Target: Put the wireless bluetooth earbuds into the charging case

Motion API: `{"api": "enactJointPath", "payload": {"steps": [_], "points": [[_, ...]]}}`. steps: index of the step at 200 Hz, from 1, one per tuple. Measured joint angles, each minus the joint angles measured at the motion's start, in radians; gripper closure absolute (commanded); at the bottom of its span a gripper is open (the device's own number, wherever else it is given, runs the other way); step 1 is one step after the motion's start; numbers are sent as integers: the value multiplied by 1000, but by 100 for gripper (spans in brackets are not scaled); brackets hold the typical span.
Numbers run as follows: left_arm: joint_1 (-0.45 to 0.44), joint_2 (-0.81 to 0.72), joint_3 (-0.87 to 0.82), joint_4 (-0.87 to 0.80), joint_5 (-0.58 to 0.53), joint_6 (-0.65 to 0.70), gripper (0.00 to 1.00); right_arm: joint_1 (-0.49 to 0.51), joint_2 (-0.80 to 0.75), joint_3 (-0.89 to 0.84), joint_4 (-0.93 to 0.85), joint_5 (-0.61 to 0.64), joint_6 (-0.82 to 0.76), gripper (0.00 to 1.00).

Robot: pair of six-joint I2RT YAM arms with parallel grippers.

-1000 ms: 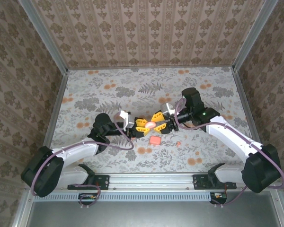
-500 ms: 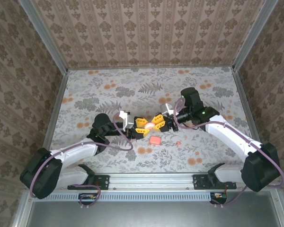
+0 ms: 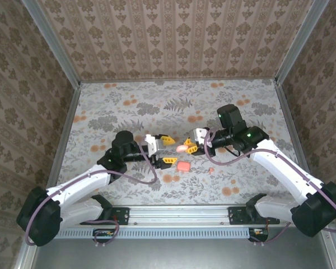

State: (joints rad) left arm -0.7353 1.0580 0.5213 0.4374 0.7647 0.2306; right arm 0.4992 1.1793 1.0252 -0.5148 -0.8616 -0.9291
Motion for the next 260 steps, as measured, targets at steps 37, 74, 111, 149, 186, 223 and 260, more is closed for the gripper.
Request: {"api": "enactJointPath", "payload": {"steps": [37, 74, 111, 149, 186, 223, 260], "points": [[-24, -1, 23, -125, -33, 81, 34, 56, 1, 17, -66, 58, -63, 86], [-38, -14, 23, -176, -53, 115, 35, 84, 39, 60, -104, 80, -96, 86], [-38, -16, 24, -177, -55, 122, 37, 91, 56, 61, -106, 80, -101, 86], [-38, -16, 24, -165, -49, 120, 44, 93, 66, 61, -100, 77, -97, 86], [-38, -16, 24, -137, -28, 101, 54, 93, 86, 60, -70, 78, -64, 87], [-38, -16, 23, -127, -26, 94, 68, 93, 103, 60, -48, 75, -30, 87], [-37, -16, 24, -127, -32, 92, 69, 88, 109, 60, -49, 61, -8, 86]]}}
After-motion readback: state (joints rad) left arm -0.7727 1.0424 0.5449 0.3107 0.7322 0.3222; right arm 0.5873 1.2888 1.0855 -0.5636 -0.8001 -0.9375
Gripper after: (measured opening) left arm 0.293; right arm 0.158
